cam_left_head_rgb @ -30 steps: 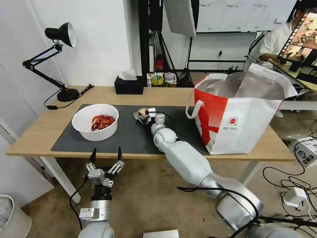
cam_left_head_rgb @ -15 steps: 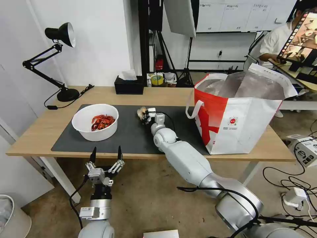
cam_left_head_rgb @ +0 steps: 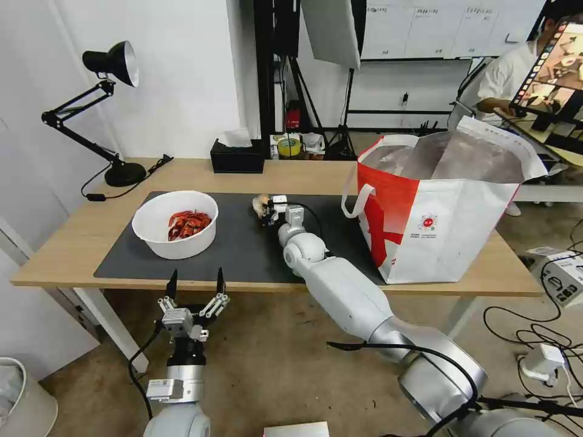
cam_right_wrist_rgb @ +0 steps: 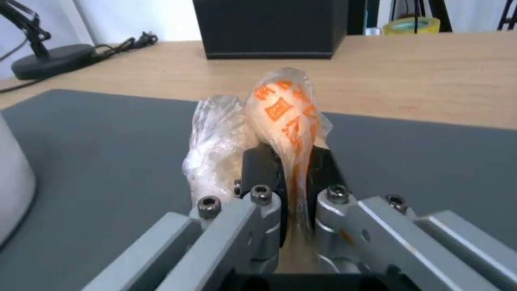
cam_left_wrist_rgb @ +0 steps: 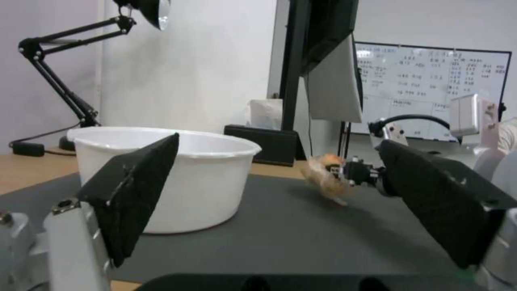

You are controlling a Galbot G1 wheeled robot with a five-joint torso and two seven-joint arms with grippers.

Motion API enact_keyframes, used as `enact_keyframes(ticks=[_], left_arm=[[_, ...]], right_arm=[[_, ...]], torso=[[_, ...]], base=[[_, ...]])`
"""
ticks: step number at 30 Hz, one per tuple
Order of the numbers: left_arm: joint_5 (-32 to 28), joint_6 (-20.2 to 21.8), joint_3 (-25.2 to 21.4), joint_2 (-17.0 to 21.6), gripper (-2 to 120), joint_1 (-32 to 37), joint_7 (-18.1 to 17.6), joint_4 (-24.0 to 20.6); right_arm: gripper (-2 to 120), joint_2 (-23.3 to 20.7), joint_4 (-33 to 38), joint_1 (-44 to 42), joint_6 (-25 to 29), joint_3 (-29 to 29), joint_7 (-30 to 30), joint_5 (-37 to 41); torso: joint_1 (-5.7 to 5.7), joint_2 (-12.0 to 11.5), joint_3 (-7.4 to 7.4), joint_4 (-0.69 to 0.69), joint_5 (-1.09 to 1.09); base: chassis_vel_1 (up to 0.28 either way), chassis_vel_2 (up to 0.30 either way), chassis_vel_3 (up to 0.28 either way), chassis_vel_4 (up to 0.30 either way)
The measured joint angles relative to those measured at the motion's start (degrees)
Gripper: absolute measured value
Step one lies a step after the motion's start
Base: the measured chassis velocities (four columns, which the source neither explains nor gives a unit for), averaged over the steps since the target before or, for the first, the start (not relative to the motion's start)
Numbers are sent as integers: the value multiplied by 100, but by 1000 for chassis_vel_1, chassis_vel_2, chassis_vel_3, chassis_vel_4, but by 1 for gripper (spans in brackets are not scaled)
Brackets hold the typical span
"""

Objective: Pick up the trash from the table and place it into the takeout bag.

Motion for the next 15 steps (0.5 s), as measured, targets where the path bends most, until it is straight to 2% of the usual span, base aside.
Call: enact_keyframes(ticks=[15], left_arm=[[-17,3,-22,15,100,-11,-2,4]], right_arm=[[3,-468,1437,-346,-85,-187,182,-14]], torso=[[0,0,0,0,0]], base=[[0,0,0,0]])
